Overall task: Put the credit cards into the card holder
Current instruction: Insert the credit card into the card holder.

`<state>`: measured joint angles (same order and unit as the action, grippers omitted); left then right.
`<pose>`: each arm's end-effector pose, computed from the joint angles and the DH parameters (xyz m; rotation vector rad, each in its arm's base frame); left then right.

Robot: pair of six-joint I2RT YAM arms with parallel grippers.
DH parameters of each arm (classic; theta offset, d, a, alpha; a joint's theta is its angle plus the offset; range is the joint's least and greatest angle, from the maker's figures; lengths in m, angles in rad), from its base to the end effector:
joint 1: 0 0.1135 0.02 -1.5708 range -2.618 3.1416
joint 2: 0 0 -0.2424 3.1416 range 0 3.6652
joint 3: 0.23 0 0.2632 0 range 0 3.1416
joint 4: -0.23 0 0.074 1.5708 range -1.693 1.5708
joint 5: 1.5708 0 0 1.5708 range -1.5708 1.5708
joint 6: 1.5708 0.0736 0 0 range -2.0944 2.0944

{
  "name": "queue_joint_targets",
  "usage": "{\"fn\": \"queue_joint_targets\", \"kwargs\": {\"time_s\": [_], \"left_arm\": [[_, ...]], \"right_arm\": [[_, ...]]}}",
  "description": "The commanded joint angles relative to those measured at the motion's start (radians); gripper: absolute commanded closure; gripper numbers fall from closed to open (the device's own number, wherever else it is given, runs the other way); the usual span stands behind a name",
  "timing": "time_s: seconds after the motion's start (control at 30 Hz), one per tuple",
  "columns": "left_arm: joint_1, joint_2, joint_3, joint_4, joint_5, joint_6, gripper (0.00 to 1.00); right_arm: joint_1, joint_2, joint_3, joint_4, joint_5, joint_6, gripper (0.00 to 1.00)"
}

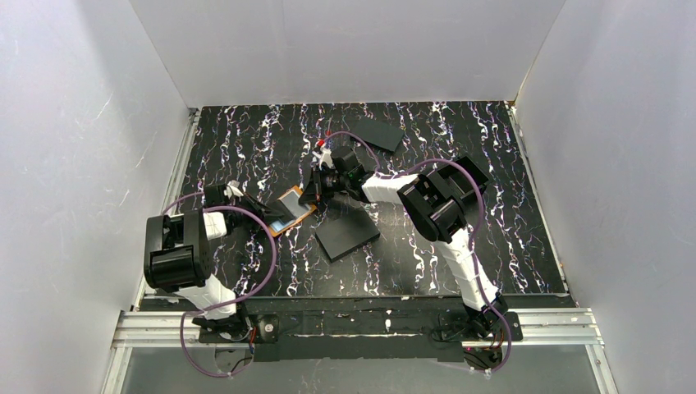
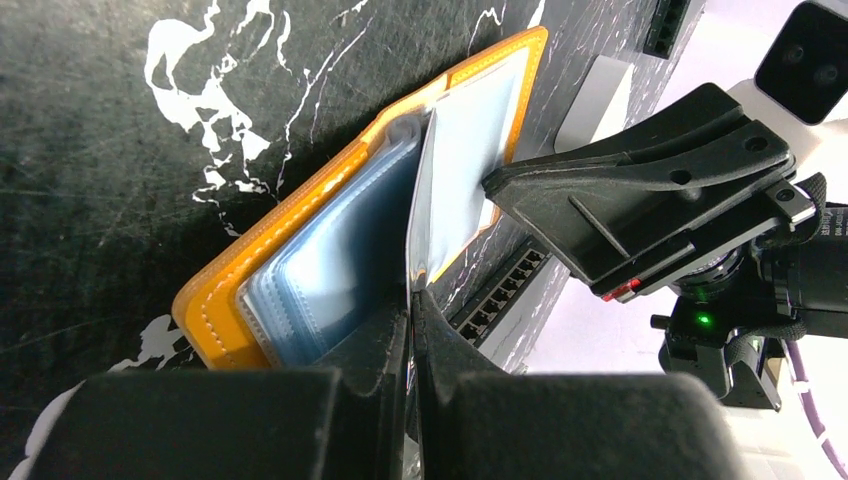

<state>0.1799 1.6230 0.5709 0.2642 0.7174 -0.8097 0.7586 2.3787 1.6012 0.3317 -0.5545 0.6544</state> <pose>0.3069 0.0066 0.0710 -0.8026 2.2598 -1.1478 0.3676 0.4018 0.0851 -0.5149 2.2031 1.3934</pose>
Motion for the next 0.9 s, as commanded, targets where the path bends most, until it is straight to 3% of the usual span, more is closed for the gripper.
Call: {"fn": "queue_joint_targets", "kwargs": {"time_s": [0.0,0.23,0.87], "left_arm": [[-0.012,-0.059,-0.032,0.038,-0.076,0.009,1.0],[-0.035,0.028,0.002,0.074,0.05,-0.029,1.0],[-0.05,0.05,-0.008,0.077,0.187,-0.02,1.0]], "right_arm": [[0.008,0.048,-0.004,-0.046,0.013,-0.014,0.9],[0.009,0.051,0.003,-0.047,0.008,-0.015,0.9],[0.011,0.053,0.003,-0.052,0.004,-0.02,0.91]]}}
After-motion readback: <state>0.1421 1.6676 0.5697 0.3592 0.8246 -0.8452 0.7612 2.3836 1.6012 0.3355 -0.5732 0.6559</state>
